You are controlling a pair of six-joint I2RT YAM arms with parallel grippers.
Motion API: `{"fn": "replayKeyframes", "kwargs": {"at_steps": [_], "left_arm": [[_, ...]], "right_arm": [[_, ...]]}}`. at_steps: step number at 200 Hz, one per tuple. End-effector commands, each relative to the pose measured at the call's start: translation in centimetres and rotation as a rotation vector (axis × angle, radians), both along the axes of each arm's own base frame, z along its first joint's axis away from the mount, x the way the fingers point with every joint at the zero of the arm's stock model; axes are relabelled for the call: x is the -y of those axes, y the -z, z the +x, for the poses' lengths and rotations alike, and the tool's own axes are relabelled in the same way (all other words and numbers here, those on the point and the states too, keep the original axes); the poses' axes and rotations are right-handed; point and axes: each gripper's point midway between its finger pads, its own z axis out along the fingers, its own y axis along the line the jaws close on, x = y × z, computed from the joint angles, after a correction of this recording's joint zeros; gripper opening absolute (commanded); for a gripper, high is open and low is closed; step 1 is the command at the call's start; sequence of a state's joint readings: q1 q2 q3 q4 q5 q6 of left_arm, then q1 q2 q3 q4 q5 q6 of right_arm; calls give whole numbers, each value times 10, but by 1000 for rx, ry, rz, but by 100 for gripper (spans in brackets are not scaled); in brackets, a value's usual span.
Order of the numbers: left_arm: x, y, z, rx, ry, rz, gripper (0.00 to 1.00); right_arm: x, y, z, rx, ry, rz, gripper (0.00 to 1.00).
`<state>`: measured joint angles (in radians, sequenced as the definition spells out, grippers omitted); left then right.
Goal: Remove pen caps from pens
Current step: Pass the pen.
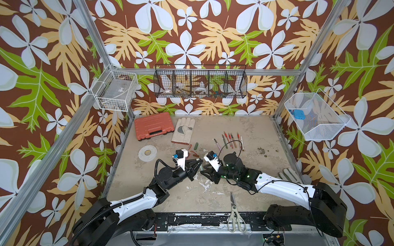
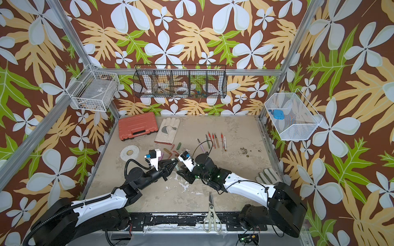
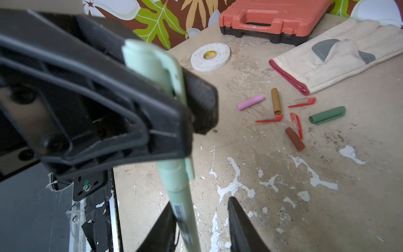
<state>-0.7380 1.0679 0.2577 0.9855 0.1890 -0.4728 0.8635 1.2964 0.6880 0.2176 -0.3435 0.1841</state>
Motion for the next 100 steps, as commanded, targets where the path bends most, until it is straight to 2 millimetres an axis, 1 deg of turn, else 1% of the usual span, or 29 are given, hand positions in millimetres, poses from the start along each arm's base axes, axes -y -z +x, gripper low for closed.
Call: {"fn": "replayKeyframes", "kwargs": {"at_steps": [1, 17, 30, 43, 67, 76, 90, 100], "left_arm": [[2, -14, -6, 36, 34, -50, 0], [2, -14, -7, 34, 40, -54, 0], [2, -14, -7, 33, 40, -56, 0], [1, -14, -7, 33, 36, -56, 0], [-3, -13, -4, 32, 6, -46, 0], [-4, -11, -3, 28, -1, -40, 7], [-4, -7, -2, 18, -6, -32, 24], [-3, -4, -2, 11, -5, -27, 30]], "right_arm": [[-8, -10, -4, -2, -35, 55, 32], [-8, -10, -3, -1, -36, 56, 25], [-8, -10, -4, 2, -37, 55, 21], [-7, -11, -4, 6, -36, 55, 11], [-6, -10, -3, 15, -28, 48, 0], [-5, -10, -2, 19, -23, 43, 0], [-3, -11, -1, 25, -15, 40, 0], [-3, -12, 0, 29, -9, 41, 0]]}}
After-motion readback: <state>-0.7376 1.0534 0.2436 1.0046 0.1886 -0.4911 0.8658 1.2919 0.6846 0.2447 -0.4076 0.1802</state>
